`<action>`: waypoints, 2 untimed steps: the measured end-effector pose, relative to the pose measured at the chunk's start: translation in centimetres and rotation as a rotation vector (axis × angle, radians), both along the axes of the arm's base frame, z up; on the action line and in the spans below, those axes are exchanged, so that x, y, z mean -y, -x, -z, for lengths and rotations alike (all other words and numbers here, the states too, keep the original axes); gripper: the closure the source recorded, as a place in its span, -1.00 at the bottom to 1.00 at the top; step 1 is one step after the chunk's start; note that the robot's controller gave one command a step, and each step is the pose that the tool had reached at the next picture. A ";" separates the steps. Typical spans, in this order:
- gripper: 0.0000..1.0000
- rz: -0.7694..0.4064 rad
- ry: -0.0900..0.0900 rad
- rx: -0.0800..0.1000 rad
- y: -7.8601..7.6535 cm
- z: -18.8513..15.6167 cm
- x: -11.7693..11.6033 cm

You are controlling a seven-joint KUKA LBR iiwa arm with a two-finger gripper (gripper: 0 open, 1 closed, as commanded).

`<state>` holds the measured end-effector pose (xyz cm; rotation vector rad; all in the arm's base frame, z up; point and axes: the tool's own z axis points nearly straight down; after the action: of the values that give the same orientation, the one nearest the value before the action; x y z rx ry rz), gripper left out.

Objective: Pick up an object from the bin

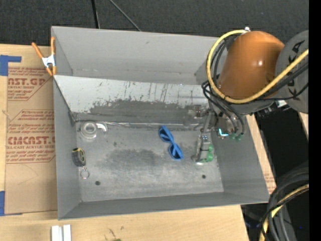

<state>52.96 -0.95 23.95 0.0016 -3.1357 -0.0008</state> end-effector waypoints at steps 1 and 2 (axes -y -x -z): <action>-1.00 0.006 0.000 -0.001 -0.7 13.4 1.0; -1.00 0.138 0.000 0.007 -1.7 17.0 2.4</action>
Offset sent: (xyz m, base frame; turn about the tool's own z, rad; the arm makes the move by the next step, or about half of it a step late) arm 0.0088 -0.0110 -0.1287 0.0059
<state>54.70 -3.36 6.92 -0.2146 -3.1352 -0.0016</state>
